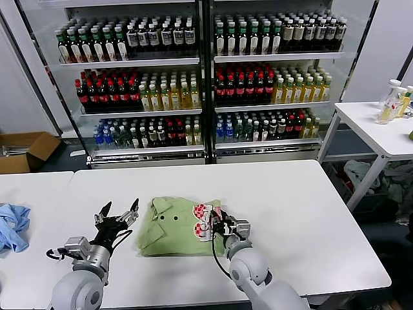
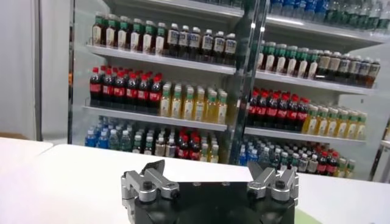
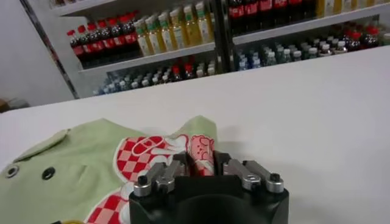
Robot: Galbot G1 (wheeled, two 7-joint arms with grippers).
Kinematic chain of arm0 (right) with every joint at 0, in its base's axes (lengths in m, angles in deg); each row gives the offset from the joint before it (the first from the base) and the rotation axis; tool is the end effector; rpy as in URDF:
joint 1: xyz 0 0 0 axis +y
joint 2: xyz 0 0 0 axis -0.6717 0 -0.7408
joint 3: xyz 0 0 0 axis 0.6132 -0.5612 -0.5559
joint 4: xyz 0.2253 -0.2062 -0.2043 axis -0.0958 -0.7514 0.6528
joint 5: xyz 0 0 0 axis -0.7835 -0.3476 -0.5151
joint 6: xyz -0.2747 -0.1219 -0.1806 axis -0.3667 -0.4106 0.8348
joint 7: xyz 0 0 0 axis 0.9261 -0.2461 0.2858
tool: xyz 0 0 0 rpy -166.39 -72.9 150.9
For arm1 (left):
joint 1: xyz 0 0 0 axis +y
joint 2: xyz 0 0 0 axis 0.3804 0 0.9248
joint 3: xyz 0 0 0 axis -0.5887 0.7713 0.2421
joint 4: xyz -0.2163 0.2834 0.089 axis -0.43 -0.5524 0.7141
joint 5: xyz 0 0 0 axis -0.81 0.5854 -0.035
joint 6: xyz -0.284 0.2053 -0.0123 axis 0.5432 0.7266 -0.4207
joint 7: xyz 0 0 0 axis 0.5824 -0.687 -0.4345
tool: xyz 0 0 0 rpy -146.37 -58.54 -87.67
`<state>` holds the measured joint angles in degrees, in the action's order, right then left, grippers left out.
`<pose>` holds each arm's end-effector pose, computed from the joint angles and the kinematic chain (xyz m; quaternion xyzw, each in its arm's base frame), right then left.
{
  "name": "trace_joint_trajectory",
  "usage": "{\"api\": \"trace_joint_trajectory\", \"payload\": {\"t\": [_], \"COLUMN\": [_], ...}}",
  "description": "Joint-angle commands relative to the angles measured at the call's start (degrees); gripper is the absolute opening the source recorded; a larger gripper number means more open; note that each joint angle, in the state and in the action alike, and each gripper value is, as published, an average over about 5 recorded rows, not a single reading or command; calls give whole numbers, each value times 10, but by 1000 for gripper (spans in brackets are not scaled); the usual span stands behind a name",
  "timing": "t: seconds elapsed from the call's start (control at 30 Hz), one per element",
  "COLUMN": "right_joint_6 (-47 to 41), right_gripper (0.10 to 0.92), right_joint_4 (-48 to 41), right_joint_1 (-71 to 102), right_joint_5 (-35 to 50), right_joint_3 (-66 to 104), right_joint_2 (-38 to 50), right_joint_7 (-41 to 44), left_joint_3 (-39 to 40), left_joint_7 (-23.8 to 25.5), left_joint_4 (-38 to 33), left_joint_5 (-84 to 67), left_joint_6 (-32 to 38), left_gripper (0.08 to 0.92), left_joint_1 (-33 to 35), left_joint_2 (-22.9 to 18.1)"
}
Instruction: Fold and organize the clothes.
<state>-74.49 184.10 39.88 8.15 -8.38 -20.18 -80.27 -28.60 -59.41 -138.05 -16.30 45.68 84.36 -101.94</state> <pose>0.3420 0.1032 -0.3341 0.1170 -0.9652 -0.0652 0.2248 0.2476 0.0958 -0.2807 -0.0107 -0.9928 0.0760 0.0916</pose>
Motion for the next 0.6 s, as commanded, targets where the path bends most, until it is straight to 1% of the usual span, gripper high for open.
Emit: {"api": "trace_joint_trajectory", "payload": {"t": [0.03, 0.17, 0.27, 0.37, 0.47, 0.6], "right_joint_6": [-1, -11, -21, -8, 32, 98], "right_gripper": [290, 179, 135, 132, 145, 232], "right_joint_4": [-36, -32, -24, -14, 3, 43], "right_joint_1": [-48, -60, -64, -58, -36, 25], "right_joint_5": [-61, -81, -95, -113, -140, -193], "right_joint_3": [0, 16, 29, 39, 47, 67], "right_joint_2": [21, 52, 70, 81, 88, 102], "right_joint_7": [4, 38, 71, 100, 115, 114], "left_joint_3": [-10, -8, -7, -4, 0, 5], "left_joint_7": [0, 0, 0, 0, 1, 2], "left_joint_4": [-4, -6, -6, -6, -7, -13], "left_joint_5": [-1, 0, 4, 14, 28, 42], "left_joint_6": [-4, -6, -6, -5, -2, 1], "left_gripper": [823, 823, 822, 823, 823, 823], "left_joint_1": [9, 11, 12, 14, 15, 20], "left_joint_2": [3, 2, 1, 1, 0, -4]}}
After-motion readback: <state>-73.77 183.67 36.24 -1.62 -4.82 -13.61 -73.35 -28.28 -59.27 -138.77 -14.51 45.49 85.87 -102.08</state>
